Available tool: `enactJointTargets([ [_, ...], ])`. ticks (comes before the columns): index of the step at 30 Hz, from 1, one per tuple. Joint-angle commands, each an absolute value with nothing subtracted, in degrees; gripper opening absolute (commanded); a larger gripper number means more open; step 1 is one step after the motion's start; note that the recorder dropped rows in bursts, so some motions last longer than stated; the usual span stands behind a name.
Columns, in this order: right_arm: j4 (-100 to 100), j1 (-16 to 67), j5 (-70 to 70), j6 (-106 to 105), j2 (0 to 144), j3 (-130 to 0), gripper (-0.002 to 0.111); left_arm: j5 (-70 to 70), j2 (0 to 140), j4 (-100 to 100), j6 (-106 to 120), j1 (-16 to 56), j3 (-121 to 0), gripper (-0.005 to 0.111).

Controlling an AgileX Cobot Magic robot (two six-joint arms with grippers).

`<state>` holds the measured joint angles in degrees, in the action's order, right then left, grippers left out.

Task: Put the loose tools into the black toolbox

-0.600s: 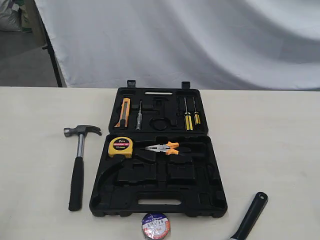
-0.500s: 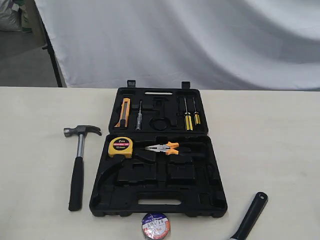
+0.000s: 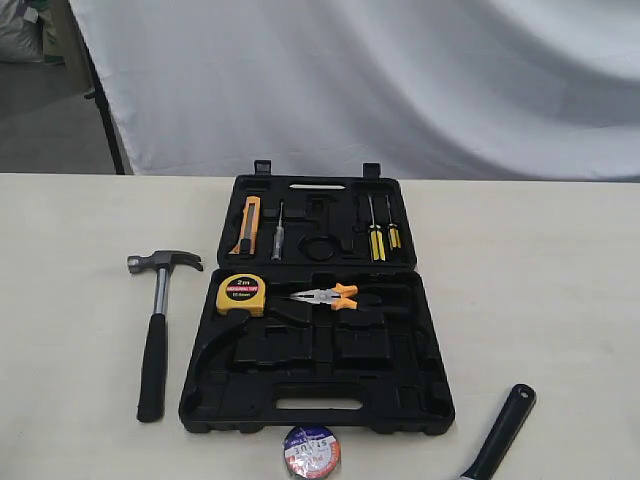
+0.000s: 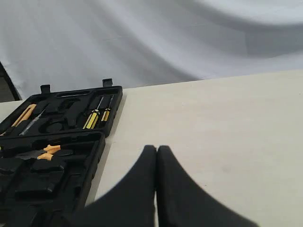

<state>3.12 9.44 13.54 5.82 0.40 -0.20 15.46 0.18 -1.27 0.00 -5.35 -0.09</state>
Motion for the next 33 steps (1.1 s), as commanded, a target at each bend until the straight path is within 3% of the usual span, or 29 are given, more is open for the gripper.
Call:
enactJointTargets([
  [1,2.47,9.15,13.35,5.74,0.00,0.00,0.000,15.42,0.00,-1.70,0.00,-5.45,0.00,0.001],
  [8,5.79,9.15,5.45,8.24,0.00,0.00,0.000,15.42,0.00,-1.70,0.00,-5.45,0.00,0.001],
  [17,19.62,9.15,-26.27,22.99,0.00,0.00,0.000,15.42,0.00,-1.70,0.00,-5.45,0.00,0.001],
  [24,-25.28,10.73,-21.63,42.93,2.85,-2.03,0.000,15.42,0.00,-1.70,0.00,-5.45,0.00,0.001],
  [28,-40.56,12.19,-15.22,58.64,13.63,-7.20,0.000,15.42,0.00,-1.70,0.00,-5.45,0.00,0.001],
  [33,-55.45,15.89,-22.32,68.57,34.39,-9.79,0.000,15.42,0.00,-1.70,0.00,-5.45,0.00,0.001],
])
